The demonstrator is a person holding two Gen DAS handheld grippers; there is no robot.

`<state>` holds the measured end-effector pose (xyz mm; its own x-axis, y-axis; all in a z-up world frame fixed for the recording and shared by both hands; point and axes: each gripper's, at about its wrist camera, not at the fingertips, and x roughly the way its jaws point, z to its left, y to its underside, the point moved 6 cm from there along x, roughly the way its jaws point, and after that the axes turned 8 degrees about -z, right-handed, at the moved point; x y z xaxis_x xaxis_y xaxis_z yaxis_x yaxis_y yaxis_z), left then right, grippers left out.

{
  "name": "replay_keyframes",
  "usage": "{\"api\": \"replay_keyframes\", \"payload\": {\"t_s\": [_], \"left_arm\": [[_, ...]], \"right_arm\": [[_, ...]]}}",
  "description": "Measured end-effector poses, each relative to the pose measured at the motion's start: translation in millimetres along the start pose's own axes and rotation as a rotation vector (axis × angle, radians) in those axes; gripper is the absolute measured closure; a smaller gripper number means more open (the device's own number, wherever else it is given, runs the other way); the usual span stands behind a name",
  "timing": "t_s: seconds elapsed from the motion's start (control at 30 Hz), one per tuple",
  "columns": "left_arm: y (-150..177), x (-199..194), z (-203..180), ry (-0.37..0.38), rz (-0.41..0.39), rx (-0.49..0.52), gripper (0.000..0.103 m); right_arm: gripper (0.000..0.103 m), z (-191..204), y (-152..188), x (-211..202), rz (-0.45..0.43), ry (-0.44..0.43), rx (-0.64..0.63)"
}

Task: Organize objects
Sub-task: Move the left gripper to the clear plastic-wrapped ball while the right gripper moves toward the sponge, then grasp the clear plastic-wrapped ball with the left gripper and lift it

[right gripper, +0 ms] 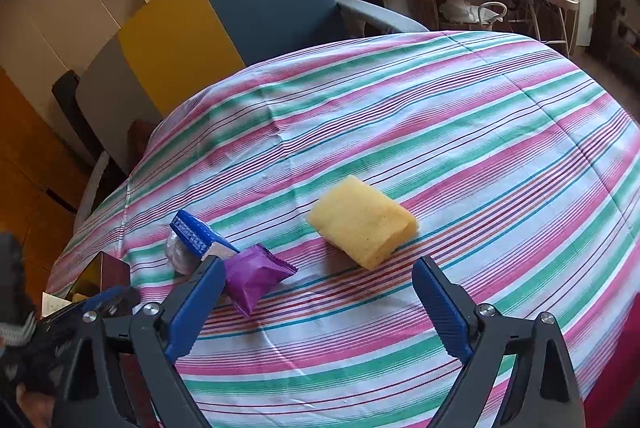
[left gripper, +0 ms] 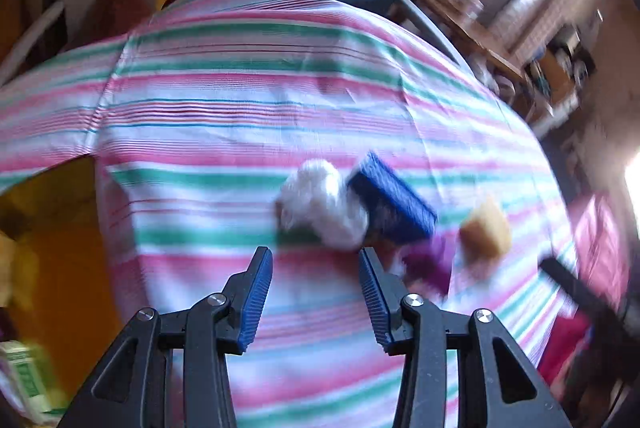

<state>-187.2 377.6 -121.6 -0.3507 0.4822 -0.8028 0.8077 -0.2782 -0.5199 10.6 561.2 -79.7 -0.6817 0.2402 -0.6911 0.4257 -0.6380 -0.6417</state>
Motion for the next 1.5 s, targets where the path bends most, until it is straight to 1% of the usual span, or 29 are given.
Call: {"api": "replay_keyframes", "payload": {"t_s": [0.07,0.2,0.27,0.3,0.37,0.4,0.5,0.67,0.77,0.9,0.97,1.07,1.1,1.17,1.27,1.33,1.4,1.5], "left_arm": [[-8.0,15.2,-2.0,-0.01,-0.006,-0.013,0.058],[-16.1,45.4,-4.3,-0.008,0.012,-0.057,0.058],[-20.1,54.3,-5.2,-0.013,-0.003,-0.062,0.058],[-20.8,58.8,-5.3,-0.014,0.0,-0.061,0.058],[-16.5,63.3,-6.1,0.003,0.021,-0.063,0.062],[-13.9,60.3,-8.6,0.001,0.012,-0.036,0.063],[2.1,50.6,-17.7,0.002,0.019,0.053,0.064],[33.0,20.5,-28.0,0.011,0.016,0.144,0.064],[59.3,-2.3,-37.4,0.006,-0.001,0.222,0.064],[105.5,-26.7,-49.0,0.005,-0.008,0.308,0.064],[127.1,-32.0,-52.3,0.002,-0.01,0.344,0.064],[152.0,-35.6,-56.5,-0.011,-0.04,0.404,0.065],[157.4,-37.5,-57.2,-0.014,-0.066,0.416,0.065],[161.7,-39.7,-58.5,-0.013,-0.11,0.429,0.065],[162.8,-41.1,-56.2,0.003,-0.147,0.437,0.065],[165.8,-43.2,-57.9,-0.004,-0.177,0.473,0.065],[168.7,-43.4,-58.4,-0.009,-0.207,0.49,0.065],[166.7,-41.8,-59.5,-0.002,-0.216,0.487,0.065]], "right_arm": [[0.008,0.9,1.2,0.9,0.006,-0.004,0.0],[0.008,3.5,2.5,2.3,0.014,-0.012,-0.01],[0.008,3.4,2.6,2.6,0.014,-0.014,-0.007],[0.008,3.2,2.7,2.9,0.016,-0.016,-0.006],[0.008,5.8,3.9,4.4,0.025,-0.026,-0.013],[0.008,7.4,4.3,4.5,0.025,-0.029,-0.019],[0.01,8.1,2.2,2.4,0.009,-0.024,-0.029],[0.01,-2.5,-1.6,1.4,-0.003,-0.006,0.019],[0.01,-6.8,-2.2,1.6,-0.003,0.003,0.035],[0.01,-10.5,-1.4,3.0,0.005,0.01,0.051],[0.012,-10.2,0.0,4.4,0.012,0.009,0.05],[0.014,-7.3,2.4,6.6,0.025,0.0,0.044],[0.015,-6.6,3.3,6.9,0.029,-0.002,0.041],[0.02,-5.2,5.0,7.5,0.038,-0.012,0.039],[0.025,-3.9,7.0,9.2,0.053,-0.029,0.045],[0.028,-3.5,9.4,11.1,0.071,-0.043,0.055],[0.028,-1.2,13.5,15.2,0.1,-0.063,0.061],[0.029,4.2,17.7,18.1,0.122,-0.077,0.046]]}}
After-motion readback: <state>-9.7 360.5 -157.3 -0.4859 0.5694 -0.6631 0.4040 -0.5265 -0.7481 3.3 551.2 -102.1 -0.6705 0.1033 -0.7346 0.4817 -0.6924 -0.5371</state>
